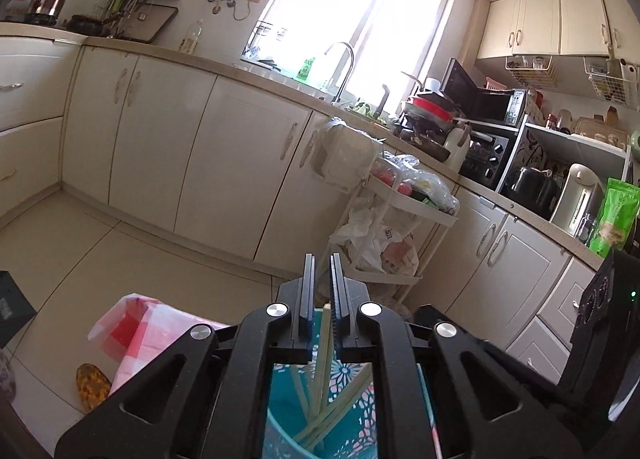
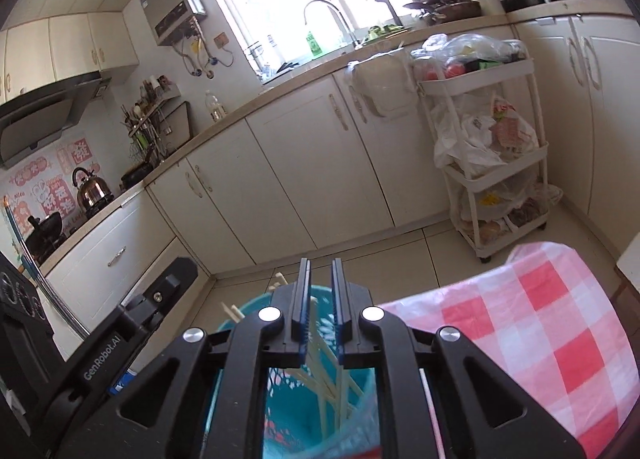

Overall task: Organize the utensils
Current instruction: 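Lower the sticks into the teal basket and open both tools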

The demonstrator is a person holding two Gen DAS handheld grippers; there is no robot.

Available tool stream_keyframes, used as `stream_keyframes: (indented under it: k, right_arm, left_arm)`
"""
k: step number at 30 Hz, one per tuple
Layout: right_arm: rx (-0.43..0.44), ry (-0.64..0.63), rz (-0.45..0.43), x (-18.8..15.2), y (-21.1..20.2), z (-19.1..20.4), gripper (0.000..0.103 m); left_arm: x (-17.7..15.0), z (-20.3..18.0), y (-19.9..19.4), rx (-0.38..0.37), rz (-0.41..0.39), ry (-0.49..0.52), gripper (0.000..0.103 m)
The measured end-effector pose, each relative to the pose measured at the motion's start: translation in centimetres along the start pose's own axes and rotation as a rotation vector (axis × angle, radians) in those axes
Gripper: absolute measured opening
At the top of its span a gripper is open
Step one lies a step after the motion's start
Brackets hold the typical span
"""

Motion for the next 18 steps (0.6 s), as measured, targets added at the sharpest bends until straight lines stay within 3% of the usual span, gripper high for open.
stream_keyframes:
  k: [2, 5, 10, 18]
  right_arm:
    - [-0.002, 0.006, 0.001, -0.6, -1.8, -0.4, 0.014]
    - [-0.013, 0.010, 0.010, -2.1, -4.7, -0.9, 0.021]
    - [-0.049, -0.008, 0.015, -5.5, -9.6, -1.0, 0.029]
    - [-0.089, -0.004, 0.109, -11.2, -13.2, -1.6, 0.030]
  left_arm:
    - [-0.8, 0.3, -1.4, 0.032, 0.014, 0.013, 0.030]
    - [-1.6, 0.5, -4.1, 0.070, 0.007, 0.032, 0.047]
    - [-3.8, -0.1, -8.4, 0.125, 0.031, 0.094, 0.057]
    - [-7.0, -1.1, -13.8, 0.174, 0.074, 0.154, 0.069]
Point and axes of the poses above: each gripper's, at about its wrist camera, not at the fingertips, and y roughly the way its jaws point, z to its left, x to its top, the point moved 8 cm from there along y, roughly the way its jaws point, and after that the axes turned 3 degrees about x, right-handed, at the moved point
